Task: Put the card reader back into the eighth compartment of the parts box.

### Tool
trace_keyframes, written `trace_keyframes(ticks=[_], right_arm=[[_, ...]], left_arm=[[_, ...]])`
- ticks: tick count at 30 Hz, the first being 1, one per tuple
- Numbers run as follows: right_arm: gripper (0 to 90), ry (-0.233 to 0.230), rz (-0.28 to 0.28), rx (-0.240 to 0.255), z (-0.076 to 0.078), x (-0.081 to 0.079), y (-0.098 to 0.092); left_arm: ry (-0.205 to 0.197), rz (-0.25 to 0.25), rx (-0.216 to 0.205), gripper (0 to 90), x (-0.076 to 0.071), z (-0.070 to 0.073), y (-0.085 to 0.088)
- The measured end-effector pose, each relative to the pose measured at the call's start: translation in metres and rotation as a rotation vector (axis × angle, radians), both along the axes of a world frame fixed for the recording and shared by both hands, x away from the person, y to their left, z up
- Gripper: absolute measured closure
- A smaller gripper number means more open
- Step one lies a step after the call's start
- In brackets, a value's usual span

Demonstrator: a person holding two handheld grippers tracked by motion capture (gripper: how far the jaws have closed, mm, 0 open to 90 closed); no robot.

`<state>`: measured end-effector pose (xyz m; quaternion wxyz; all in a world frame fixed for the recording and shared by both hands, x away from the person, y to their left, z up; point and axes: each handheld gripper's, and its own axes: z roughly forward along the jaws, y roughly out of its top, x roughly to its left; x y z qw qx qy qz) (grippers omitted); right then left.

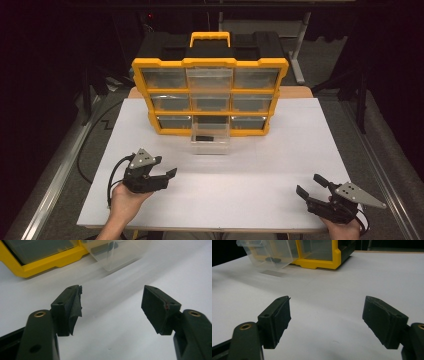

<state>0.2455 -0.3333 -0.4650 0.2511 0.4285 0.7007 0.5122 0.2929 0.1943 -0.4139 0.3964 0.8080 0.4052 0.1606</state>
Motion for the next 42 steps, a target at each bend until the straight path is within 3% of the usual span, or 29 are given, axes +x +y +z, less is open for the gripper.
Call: trace_keyframes(ticks=[25,42], right_arm=[[22.6,0.002,-0.003,-0.005,0.000,0.000,0.000],[22.6,0.001,-0.007,-0.004,0.000,0.000,0.000]], left_arm=[[-0.039,0.065,-0.022,31.9,-0.010,-0.015,0.023],[-0.079,0.159,-0.088,30.2,-0.014,-0.026,0.045]])
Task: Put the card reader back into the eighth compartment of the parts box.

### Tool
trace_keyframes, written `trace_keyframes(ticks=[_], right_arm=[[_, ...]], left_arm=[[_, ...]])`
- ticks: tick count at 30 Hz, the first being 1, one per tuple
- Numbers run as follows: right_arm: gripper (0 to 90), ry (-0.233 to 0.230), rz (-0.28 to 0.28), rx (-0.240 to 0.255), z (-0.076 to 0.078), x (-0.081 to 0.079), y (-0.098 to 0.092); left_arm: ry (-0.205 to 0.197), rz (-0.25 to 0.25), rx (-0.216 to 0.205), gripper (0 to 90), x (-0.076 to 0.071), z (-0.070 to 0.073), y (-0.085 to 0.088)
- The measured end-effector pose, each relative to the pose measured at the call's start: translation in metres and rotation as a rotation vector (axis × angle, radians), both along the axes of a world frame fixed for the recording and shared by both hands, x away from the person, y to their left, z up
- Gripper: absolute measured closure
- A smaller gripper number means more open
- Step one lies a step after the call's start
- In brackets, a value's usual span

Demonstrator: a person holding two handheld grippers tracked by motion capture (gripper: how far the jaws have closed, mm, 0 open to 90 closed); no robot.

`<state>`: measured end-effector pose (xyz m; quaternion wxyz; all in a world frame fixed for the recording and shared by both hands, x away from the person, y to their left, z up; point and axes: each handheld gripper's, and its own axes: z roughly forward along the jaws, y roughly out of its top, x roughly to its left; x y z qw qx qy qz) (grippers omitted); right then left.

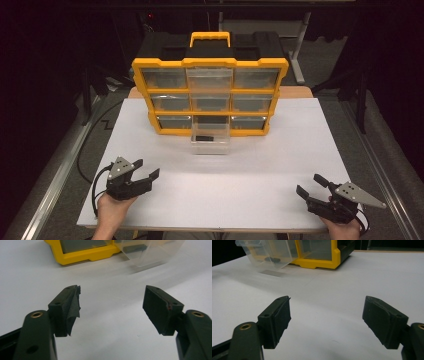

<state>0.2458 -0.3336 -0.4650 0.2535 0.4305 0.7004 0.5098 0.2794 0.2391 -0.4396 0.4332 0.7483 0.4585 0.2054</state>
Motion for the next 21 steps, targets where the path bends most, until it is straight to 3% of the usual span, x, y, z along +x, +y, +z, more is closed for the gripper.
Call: trace_keyframes(ticks=[21], right_arm=[[22.6,0.002,0.001,0.001,0.000,0.000,0.000]], left_arm=[[-0.034,0.070,-0.049,29.4,-0.009,-0.014,0.017]])
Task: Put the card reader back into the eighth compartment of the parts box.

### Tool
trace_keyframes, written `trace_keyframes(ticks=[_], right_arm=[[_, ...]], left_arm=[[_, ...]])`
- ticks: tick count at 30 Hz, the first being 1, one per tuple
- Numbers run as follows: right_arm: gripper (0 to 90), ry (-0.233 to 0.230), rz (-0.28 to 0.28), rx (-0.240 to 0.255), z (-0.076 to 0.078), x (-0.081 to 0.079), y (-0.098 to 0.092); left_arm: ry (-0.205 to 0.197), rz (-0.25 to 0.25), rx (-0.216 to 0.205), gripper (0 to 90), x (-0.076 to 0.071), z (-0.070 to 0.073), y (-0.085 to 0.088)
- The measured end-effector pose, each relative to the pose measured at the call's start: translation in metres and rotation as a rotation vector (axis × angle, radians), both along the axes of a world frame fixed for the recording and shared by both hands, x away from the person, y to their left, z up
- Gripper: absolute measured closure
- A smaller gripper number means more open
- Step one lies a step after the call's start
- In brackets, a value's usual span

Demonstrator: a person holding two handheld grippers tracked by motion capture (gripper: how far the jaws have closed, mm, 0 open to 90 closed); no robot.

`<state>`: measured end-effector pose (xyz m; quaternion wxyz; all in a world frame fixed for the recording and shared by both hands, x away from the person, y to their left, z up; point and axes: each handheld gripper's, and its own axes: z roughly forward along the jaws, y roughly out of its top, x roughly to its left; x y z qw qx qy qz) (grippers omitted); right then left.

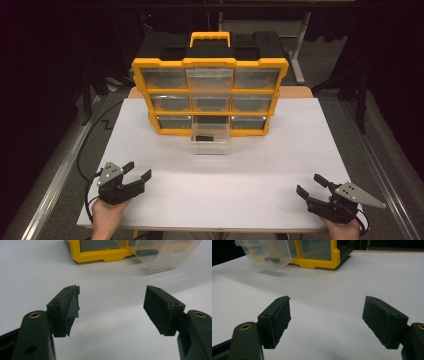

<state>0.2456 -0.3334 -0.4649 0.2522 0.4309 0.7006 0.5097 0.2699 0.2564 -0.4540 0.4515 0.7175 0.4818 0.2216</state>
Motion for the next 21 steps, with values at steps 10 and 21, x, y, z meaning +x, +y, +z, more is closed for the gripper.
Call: trace_keyframes(ticks=[10,21], right_arm=[[22.7,-0.002,-0.002,-0.001,0.000,0.000,0.000],[22.6,-0.003,-0.002,-0.003,0.000,-0.001,0.000]], left_arm=[[-0.009,0.016,-0.009,29.4,-0.006,-0.007,0.005],[-0.002,0.019,-0.011,29.4,-0.008,-0.012,0.006]])
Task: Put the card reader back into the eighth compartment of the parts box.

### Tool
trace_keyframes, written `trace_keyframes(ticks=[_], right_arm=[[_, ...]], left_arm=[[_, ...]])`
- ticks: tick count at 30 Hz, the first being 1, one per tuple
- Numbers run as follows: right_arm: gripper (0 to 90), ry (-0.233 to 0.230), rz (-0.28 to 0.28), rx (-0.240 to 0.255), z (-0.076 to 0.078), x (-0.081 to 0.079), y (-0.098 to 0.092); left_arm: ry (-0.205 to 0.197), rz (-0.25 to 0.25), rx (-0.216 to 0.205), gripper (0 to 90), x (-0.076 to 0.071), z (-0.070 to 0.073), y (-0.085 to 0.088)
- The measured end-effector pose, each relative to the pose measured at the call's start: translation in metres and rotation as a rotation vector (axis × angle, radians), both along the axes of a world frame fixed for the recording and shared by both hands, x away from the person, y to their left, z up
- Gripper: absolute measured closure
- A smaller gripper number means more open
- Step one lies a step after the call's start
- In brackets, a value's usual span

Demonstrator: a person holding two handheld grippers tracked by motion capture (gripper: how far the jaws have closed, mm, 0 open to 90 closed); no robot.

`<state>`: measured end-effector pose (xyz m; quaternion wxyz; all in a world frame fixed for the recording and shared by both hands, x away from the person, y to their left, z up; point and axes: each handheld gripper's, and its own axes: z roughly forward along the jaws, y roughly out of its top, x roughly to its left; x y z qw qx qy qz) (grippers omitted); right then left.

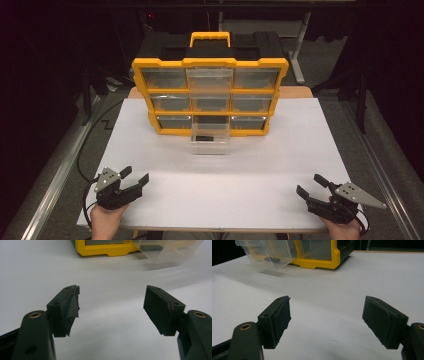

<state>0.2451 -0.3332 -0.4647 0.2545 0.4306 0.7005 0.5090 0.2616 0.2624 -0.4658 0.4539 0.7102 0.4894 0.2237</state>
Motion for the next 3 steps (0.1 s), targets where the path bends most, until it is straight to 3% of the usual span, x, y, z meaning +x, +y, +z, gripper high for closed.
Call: trace_keyframes(ticks=[3], right_arm=[[22.6,-0.001,-0.001,0.001,0.0001,-0.0003,0.0001]], left_arm=[[0.001,-0.002,-0.001,29.4,-0.0003,-0.0002,-0.0001]])
